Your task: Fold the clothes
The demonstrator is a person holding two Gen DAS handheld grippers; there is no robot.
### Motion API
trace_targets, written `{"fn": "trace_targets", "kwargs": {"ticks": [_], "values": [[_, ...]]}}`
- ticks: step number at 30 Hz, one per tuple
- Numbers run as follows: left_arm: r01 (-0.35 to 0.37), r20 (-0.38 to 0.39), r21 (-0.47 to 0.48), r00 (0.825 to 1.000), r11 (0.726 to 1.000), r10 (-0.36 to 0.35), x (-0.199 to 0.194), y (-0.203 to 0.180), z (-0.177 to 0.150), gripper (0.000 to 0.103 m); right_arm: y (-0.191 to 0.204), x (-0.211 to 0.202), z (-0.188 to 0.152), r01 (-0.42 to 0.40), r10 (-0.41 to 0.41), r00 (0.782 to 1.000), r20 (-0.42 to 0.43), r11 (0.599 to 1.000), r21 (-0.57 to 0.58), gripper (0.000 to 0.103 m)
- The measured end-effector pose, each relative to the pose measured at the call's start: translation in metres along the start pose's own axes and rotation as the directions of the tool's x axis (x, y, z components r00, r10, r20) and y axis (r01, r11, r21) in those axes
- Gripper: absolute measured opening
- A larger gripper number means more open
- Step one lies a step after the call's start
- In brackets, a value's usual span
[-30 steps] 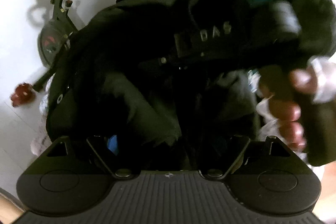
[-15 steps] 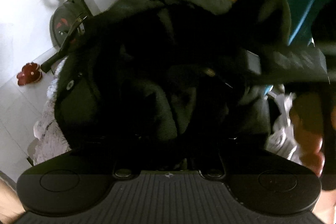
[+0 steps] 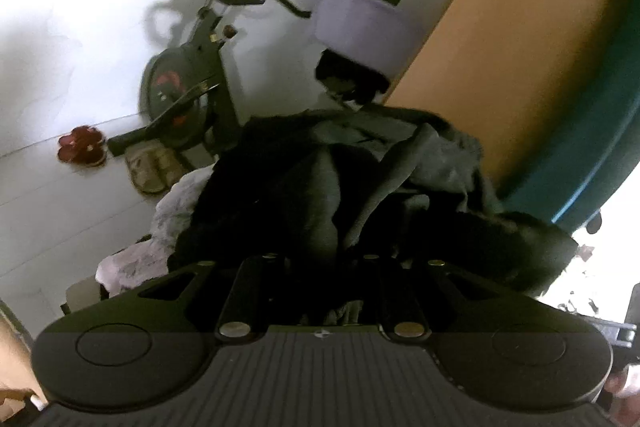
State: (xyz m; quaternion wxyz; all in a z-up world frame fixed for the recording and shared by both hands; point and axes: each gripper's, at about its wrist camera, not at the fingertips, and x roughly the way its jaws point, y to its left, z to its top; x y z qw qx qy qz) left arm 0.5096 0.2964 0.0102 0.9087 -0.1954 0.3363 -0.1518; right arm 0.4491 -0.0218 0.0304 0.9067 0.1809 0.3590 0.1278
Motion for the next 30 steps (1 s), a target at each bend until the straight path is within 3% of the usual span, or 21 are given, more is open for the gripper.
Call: {"fn": "trace_targets", "kwargs": {"ticks": [6,9,13,18,21,23,25,30], "values": [[-0.010,-0.006,0.040,1.000,0.999,0.011,0.007,-0.006,0.003,0.016,0.025,0.009,0.004,-0.004,0.004,1.000,0.005,0.992,-0.126,0.028],[0.007,0.017,0.043,1.000,0.999,-0.008,-0.002,-0.009,0.009,0.016,0.035,0.009,0.015,-0.052,0.062,0.997,0.044,0.978,-0.200,0.020],[0.051,0.050,0.073,0.997,0.996,-0.055,-0.006,-0.020,0.021,0.016,0.042,0.033,0.046,-0.110,0.119,0.992,0.039,0.978,-0.176,0.015],[0.050,0.003,0.179,0.999,0.983,-0.052,0.024,-0.033,0.010,0.021,0.023,0.084,0.068,-0.103,0.103,0.995,0.003,0.992,-0.074,0.009],[0.070,-0.032,0.204,0.997,0.977,-0.064,0.033,-0.032,0.000,0.034,0.023,0.092,0.069,-0.103,0.103,0.995,-0.008,0.991,-0.089,0.009],[0.135,-0.061,0.200,0.990,0.970,-0.125,0.031,-0.029,-0.002,0.075,0.023,0.097,0.068,-0.100,0.100,0.995,-0.010,0.990,-0.098,0.008],[0.168,-0.069,0.227,0.985,0.959,-0.156,0.028,-0.033,-0.006,0.079,0.021,0.102,0.068,-0.101,0.100,0.995,-0.013,0.992,-0.080,0.008],[0.155,-0.099,0.343,0.987,0.926,-0.129,0.039,-0.057,-0.015,0.083,0.026,0.107,0.071,-0.089,0.087,0.996,-0.035,0.993,-0.077,0.008]]}}
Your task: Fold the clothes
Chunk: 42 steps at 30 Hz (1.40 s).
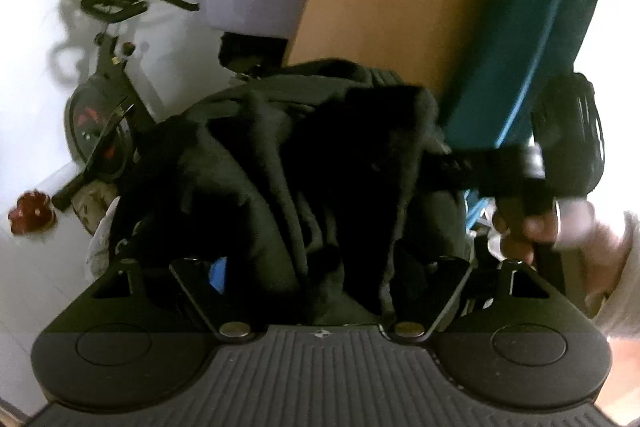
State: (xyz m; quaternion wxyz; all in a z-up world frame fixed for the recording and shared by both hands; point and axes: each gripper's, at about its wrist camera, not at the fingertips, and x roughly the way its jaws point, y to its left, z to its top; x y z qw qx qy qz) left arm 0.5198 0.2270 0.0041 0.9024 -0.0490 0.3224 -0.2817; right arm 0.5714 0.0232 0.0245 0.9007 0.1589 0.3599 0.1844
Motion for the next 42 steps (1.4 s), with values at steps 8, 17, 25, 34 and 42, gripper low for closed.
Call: {"fn": "trace_targets", "kwargs": {"ticks": [8,17,25,34,42], "values": [[-0.174,-0.043,0.161,0.982,0.972,0.183,0.039,-0.032,-0.004,0.073,0.014,-0.002,-0.010,0.003,-0.002,1.000,0.008,0.997,-0.075,0.009],[-0.181,0.078,0.024,0.981,0.983,0.179,-0.013,-0.004,0.004,0.028,-0.006,-0.070,-0.058,-0.010,0.016,0.992,0.125,0.999,-0.050,0.059],[-0.217,0.286,-0.110,0.928,0.970,0.240,-0.078,0.009,0.028,0.027,-0.030,-0.084,-0.116,0.079,-0.079,0.997,0.016,0.997,0.016,0.060],[-0.151,0.387,-0.108,0.904,0.983,0.181,-0.099,-0.004,0.042,0.025,-0.004,-0.058,-0.151,0.104,-0.110,0.990,-0.086,0.992,-0.065,0.033],[-0.172,0.351,-0.068,0.918,0.983,0.185,-0.085,-0.003,0.040,0.024,-0.002,-0.059,-0.163,0.159,-0.160,0.981,-0.106,0.987,-0.022,0.064]]}}
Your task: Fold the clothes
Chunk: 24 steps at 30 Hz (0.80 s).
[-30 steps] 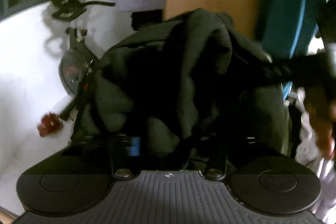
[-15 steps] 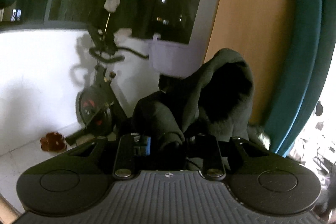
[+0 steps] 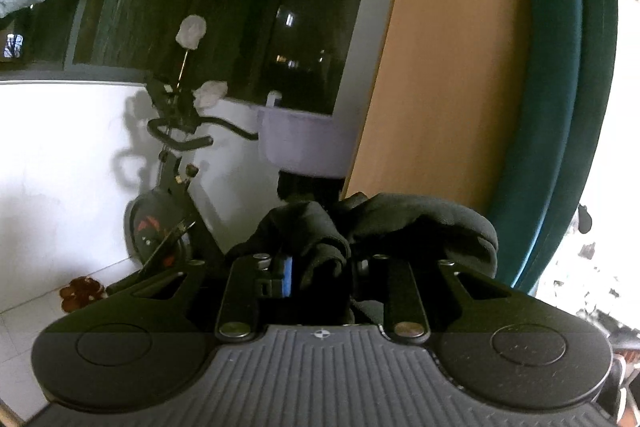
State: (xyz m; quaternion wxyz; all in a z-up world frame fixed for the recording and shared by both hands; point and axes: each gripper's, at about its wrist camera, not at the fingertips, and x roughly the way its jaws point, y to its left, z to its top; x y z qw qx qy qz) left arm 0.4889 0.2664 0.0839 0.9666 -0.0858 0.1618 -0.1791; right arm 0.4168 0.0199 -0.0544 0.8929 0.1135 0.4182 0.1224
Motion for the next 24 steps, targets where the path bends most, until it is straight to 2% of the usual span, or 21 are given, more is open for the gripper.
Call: {"fn": "trace_targets", "kwargs": {"ticks": [2,5,7,8,9,11,14,16,18,20,22,24], "values": [[-0.011,-0.025,-0.016,1.000,1.000,0.010,0.002,0.002,-0.006,0.024,0.007,0.006,-0.003,-0.025,0.023,0.999,-0.038,0.999,-0.032,0.065],[-0.014,-0.038,-0.052,0.999,0.999,0.012,0.003,0.006,-0.009,0.023,0.022,0.024,-0.011,-0.013,0.001,0.993,-0.118,0.995,-0.101,0.071],[-0.005,-0.030,-0.049,1.000,0.999,0.003,0.001,0.006,-0.008,0.023,0.030,0.031,-0.016,-0.005,-0.017,0.989,-0.149,0.990,-0.142,0.059],[0.001,-0.025,-0.043,1.000,0.999,-0.002,-0.001,0.005,-0.007,0.023,0.032,0.033,-0.018,0.001,-0.026,0.988,-0.153,0.987,-0.159,0.043],[0.005,-0.020,-0.037,1.000,0.999,-0.006,-0.002,0.005,-0.006,0.023,0.031,0.029,-0.015,-0.008,-0.014,0.989,-0.146,0.989,-0.149,0.029],[0.011,-0.008,-0.025,1.000,1.000,-0.011,-0.005,0.005,-0.004,0.023,0.029,0.017,-0.008,-0.030,0.015,0.993,-0.121,0.993,-0.117,0.013],[0.004,0.018,-0.026,1.000,1.000,-0.004,-0.011,0.006,0.000,0.021,0.020,-0.017,0.007,0.000,0.001,1.000,0.014,0.998,-0.056,0.010],[0.000,0.039,-0.036,0.999,0.999,0.001,-0.017,0.008,0.004,0.021,0.010,-0.040,0.017,0.036,-0.036,0.994,0.108,0.999,0.004,0.009],[-0.001,0.050,-0.046,0.999,0.999,0.003,-0.020,0.012,0.006,0.021,-0.004,-0.064,0.029,0.055,-0.075,0.977,0.201,0.993,0.102,0.009],[-0.004,0.051,-0.057,0.999,0.998,0.007,-0.022,0.015,0.007,0.021,-0.016,-0.089,0.043,0.064,-0.117,0.946,0.302,0.982,0.179,0.009],[-0.004,0.050,-0.066,0.999,0.998,0.007,-0.023,0.018,0.008,0.021,-0.025,-0.115,0.059,0.051,-0.143,0.898,0.417,0.973,0.223,0.009],[0.006,0.049,-0.066,0.999,0.998,-0.002,-0.025,0.017,0.008,0.020,-0.027,-0.140,0.080,0.024,-0.141,0.839,0.525,0.974,0.223,0.009]]}}
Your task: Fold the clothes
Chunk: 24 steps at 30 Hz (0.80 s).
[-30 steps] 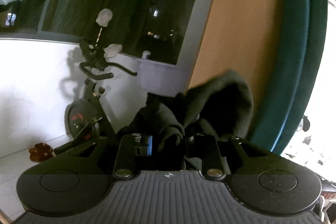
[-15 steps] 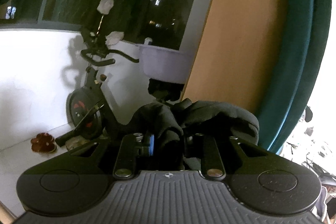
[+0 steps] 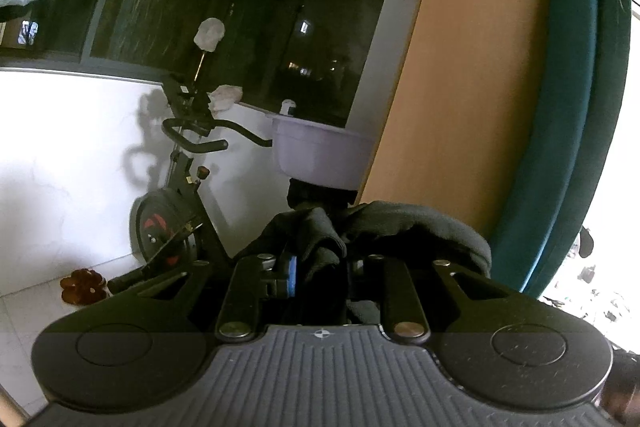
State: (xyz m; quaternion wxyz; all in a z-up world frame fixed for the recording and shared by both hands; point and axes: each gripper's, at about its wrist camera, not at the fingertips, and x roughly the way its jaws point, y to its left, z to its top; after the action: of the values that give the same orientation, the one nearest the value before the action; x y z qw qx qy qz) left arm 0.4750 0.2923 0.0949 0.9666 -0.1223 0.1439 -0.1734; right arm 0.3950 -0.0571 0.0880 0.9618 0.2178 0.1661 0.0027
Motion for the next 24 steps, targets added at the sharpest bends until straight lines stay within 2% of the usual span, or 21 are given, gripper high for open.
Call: {"fn": "trace_targets", "kwargs": {"ticks": [3,8,12,15,16,17,19,21,24], "values": [[0.034,0.004,0.016,0.999,0.999,-0.035,-0.006,-0.007,0.002,0.020,0.005,-0.014,0.039,-0.019,0.024,0.990,0.136,0.999,-0.032,0.008],[0.123,0.031,0.033,0.992,0.992,-0.124,-0.019,-0.023,0.010,0.019,-0.016,-0.046,0.092,-0.058,0.067,0.947,0.315,0.998,-0.037,0.008],[0.233,0.038,0.033,0.971,0.972,-0.234,-0.032,-0.036,0.020,0.019,-0.022,-0.066,0.115,-0.070,0.084,0.909,0.409,0.996,-0.048,0.008],[0.322,0.019,-0.025,0.947,0.946,-0.322,-0.033,-0.040,0.023,0.019,-0.031,-0.072,0.130,-0.055,0.079,0.888,0.453,0.996,-0.065,0.008],[0.338,0.012,-0.050,0.941,0.940,-0.338,-0.031,-0.039,0.023,0.019,-0.036,-0.067,0.136,-0.055,0.074,0.892,0.445,0.997,-0.055,0.008],[0.333,0.002,-0.068,0.943,0.940,-0.334,-0.028,-0.038,0.021,0.019,-0.040,-0.063,0.142,-0.054,0.069,0.896,0.438,0.997,-0.045,0.008],[0.297,-0.023,-0.087,0.954,0.951,-0.300,-0.019,-0.035,0.015,0.019,-0.049,-0.047,0.137,-0.059,0.062,0.923,0.379,0.998,-0.021,0.008],[0.245,-0.059,-0.105,0.966,0.964,-0.252,-0.009,-0.030,0.006,0.019,-0.046,-0.036,0.126,-0.048,0.057,0.950,0.307,0.998,-0.036,0.008],[0.149,-0.135,-0.108,0.977,0.983,-0.163,0.007,-0.018,-0.010,0.019,-0.044,-0.010,0.112,-0.060,0.073,0.978,0.194,0.996,-0.068,0.008]]}}
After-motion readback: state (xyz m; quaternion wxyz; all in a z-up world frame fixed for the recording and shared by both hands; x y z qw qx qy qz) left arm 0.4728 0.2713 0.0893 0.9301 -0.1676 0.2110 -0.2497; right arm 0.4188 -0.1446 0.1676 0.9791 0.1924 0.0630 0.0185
